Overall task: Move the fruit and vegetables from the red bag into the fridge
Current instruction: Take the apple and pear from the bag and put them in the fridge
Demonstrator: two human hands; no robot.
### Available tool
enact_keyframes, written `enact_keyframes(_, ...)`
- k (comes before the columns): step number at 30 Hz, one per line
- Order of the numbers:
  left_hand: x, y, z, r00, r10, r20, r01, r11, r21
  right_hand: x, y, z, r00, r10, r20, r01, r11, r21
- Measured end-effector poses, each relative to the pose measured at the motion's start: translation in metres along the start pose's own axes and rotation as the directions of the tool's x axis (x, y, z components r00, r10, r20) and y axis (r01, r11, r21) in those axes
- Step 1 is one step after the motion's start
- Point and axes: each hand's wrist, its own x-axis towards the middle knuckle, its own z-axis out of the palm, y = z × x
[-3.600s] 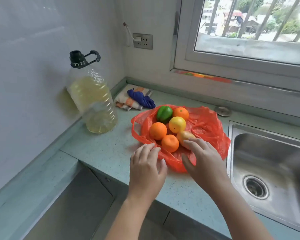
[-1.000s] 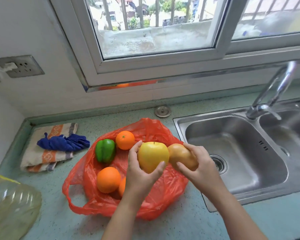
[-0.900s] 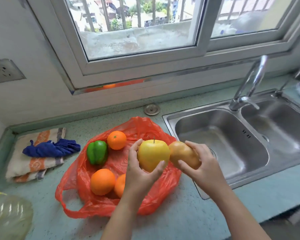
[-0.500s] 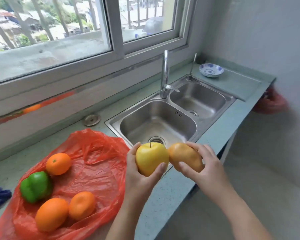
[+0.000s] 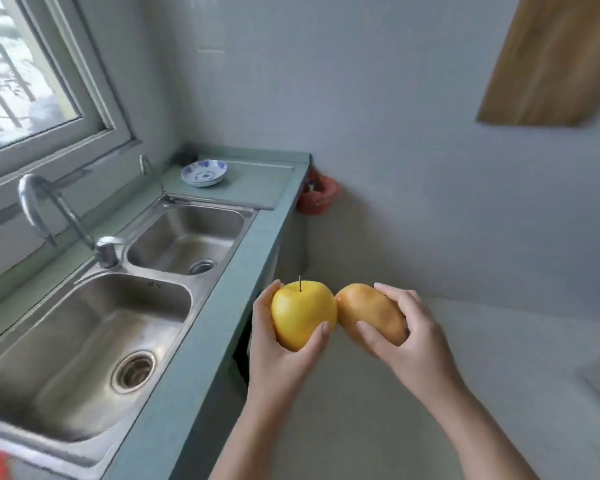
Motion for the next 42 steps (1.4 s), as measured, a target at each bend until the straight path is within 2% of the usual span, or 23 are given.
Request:
enact_keyframes(6,0.027,0.022,0.156,0.978,0.082,0.193,-0.065,0.994,-0.089,0.034,0.074,-0.128,0.978,0.045,-0.202,-0.061,0.995,-0.074)
enact_keyframes(9,0.031,0.026,0.219,0.956,0.078,0.282,-0.048,0.993,-0.111,0.038,0.108,-0.178,0.953,0.104,-0.285,-0.133,0.987,-0.085)
enact_keyframes(17,0.055,0.017,0.357,0.834,0.071,0.548,-0.011,0.994,-0.113,0.04,0.179,-0.263,0.819,0.258,-0.512,-0.329,0.943,-0.05)
enact_keyframes(23,0.089,0.027,0.474,0.662,0.161,0.732,-0.032,0.982,-0.187,0.072,0.224,-0.335,0.644,0.269,-0.716,-0.451,0.89,-0.072)
enact_keyframes(32,0.13,0.048,0.624,0.417,0.276,0.866,-0.021,0.956,-0.294,0.112,0.275,-0.412,0.353,0.278,-0.893,-0.581,0.813,0.023)
enact_keyframes(39,0.104,0.063,0.728,0.256,0.307,0.916,0.01,0.947,-0.321,0.101,0.311,-0.483,0.227,0.224,-0.948,-0.645,0.763,0.025)
enact_keyframes(42,0.082,0.077,0.778,0.218,0.335,0.917,0.012,0.938,-0.346,0.093,0.329,-0.528,0.187,0.187,-0.964,-0.654,0.757,0.02)
